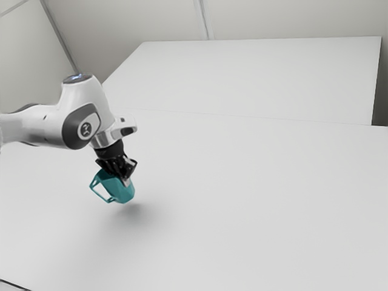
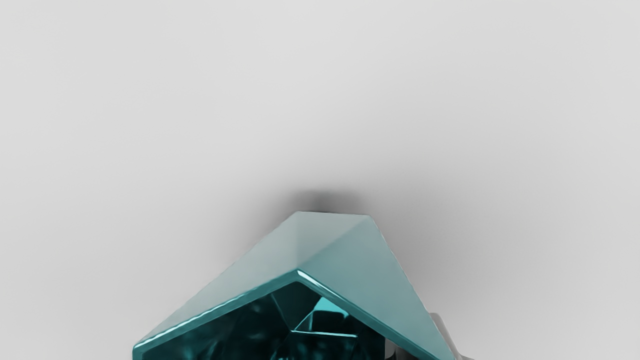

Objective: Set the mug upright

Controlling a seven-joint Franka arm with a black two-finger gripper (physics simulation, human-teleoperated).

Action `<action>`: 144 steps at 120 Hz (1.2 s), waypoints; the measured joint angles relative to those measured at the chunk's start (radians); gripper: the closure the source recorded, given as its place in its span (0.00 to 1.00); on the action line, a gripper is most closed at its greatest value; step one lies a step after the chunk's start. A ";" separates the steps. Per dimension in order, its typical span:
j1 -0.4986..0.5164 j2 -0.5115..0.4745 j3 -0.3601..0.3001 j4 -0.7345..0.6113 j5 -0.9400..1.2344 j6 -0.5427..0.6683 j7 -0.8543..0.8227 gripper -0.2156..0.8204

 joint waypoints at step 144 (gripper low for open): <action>-0.042 0.044 -0.040 0.102 -0.013 0.066 -0.231 0.41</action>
